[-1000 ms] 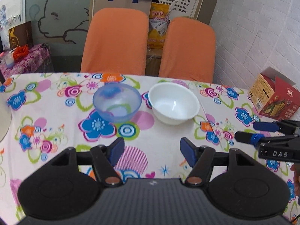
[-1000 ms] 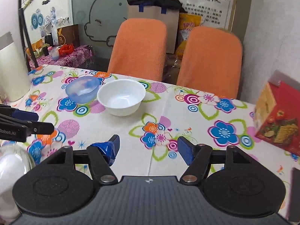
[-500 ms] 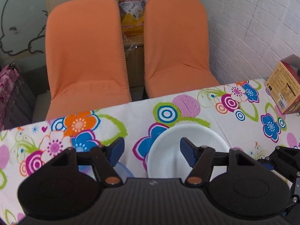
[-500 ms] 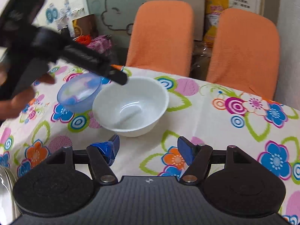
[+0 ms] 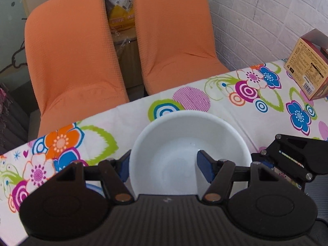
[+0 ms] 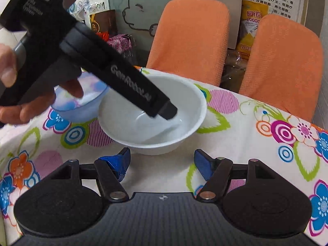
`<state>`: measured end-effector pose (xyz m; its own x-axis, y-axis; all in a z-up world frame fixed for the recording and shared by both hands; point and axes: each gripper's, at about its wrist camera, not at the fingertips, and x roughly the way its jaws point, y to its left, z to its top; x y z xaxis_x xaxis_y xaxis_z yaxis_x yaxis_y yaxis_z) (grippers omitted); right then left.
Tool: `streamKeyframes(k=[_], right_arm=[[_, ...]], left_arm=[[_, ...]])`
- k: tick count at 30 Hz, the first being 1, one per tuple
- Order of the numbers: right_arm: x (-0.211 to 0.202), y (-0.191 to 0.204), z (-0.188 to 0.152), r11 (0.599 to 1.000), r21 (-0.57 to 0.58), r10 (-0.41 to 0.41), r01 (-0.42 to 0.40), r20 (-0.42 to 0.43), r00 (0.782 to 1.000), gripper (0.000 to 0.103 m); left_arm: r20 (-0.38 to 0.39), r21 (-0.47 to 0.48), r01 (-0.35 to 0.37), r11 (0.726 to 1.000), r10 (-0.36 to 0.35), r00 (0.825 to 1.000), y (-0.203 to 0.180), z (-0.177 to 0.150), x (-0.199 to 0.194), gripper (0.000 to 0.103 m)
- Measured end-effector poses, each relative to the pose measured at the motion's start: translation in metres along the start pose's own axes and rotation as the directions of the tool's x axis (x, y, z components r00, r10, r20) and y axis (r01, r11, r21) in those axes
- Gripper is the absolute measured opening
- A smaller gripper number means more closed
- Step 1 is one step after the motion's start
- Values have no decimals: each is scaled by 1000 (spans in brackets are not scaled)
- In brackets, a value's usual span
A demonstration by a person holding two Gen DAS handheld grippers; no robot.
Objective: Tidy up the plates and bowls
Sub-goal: 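Close the left tool on the white bowl rim and lift it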
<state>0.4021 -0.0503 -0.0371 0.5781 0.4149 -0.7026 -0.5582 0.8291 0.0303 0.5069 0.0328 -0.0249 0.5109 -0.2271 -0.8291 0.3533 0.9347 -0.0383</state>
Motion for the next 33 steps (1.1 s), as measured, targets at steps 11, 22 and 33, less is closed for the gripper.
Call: streamKeyframes(k=[11, 22, 33], right_arm=[[-15, 11, 4, 997, -61, -48, 53, 83, 995, 57], [-118, 27, -39, 992, -68, -101, 107, 91, 991, 57], [-209, 84, -133, 989, -19, -145, 145, 10, 989, 57]], left_arm=[[39, 50, -26, 998, 24, 999, -17, -10, -27, 66], [108, 117, -19, 993, 6, 994, -112, -77, -135, 66], [43, 218, 21, 976, -32, 999, -208, -190, -183, 66]])
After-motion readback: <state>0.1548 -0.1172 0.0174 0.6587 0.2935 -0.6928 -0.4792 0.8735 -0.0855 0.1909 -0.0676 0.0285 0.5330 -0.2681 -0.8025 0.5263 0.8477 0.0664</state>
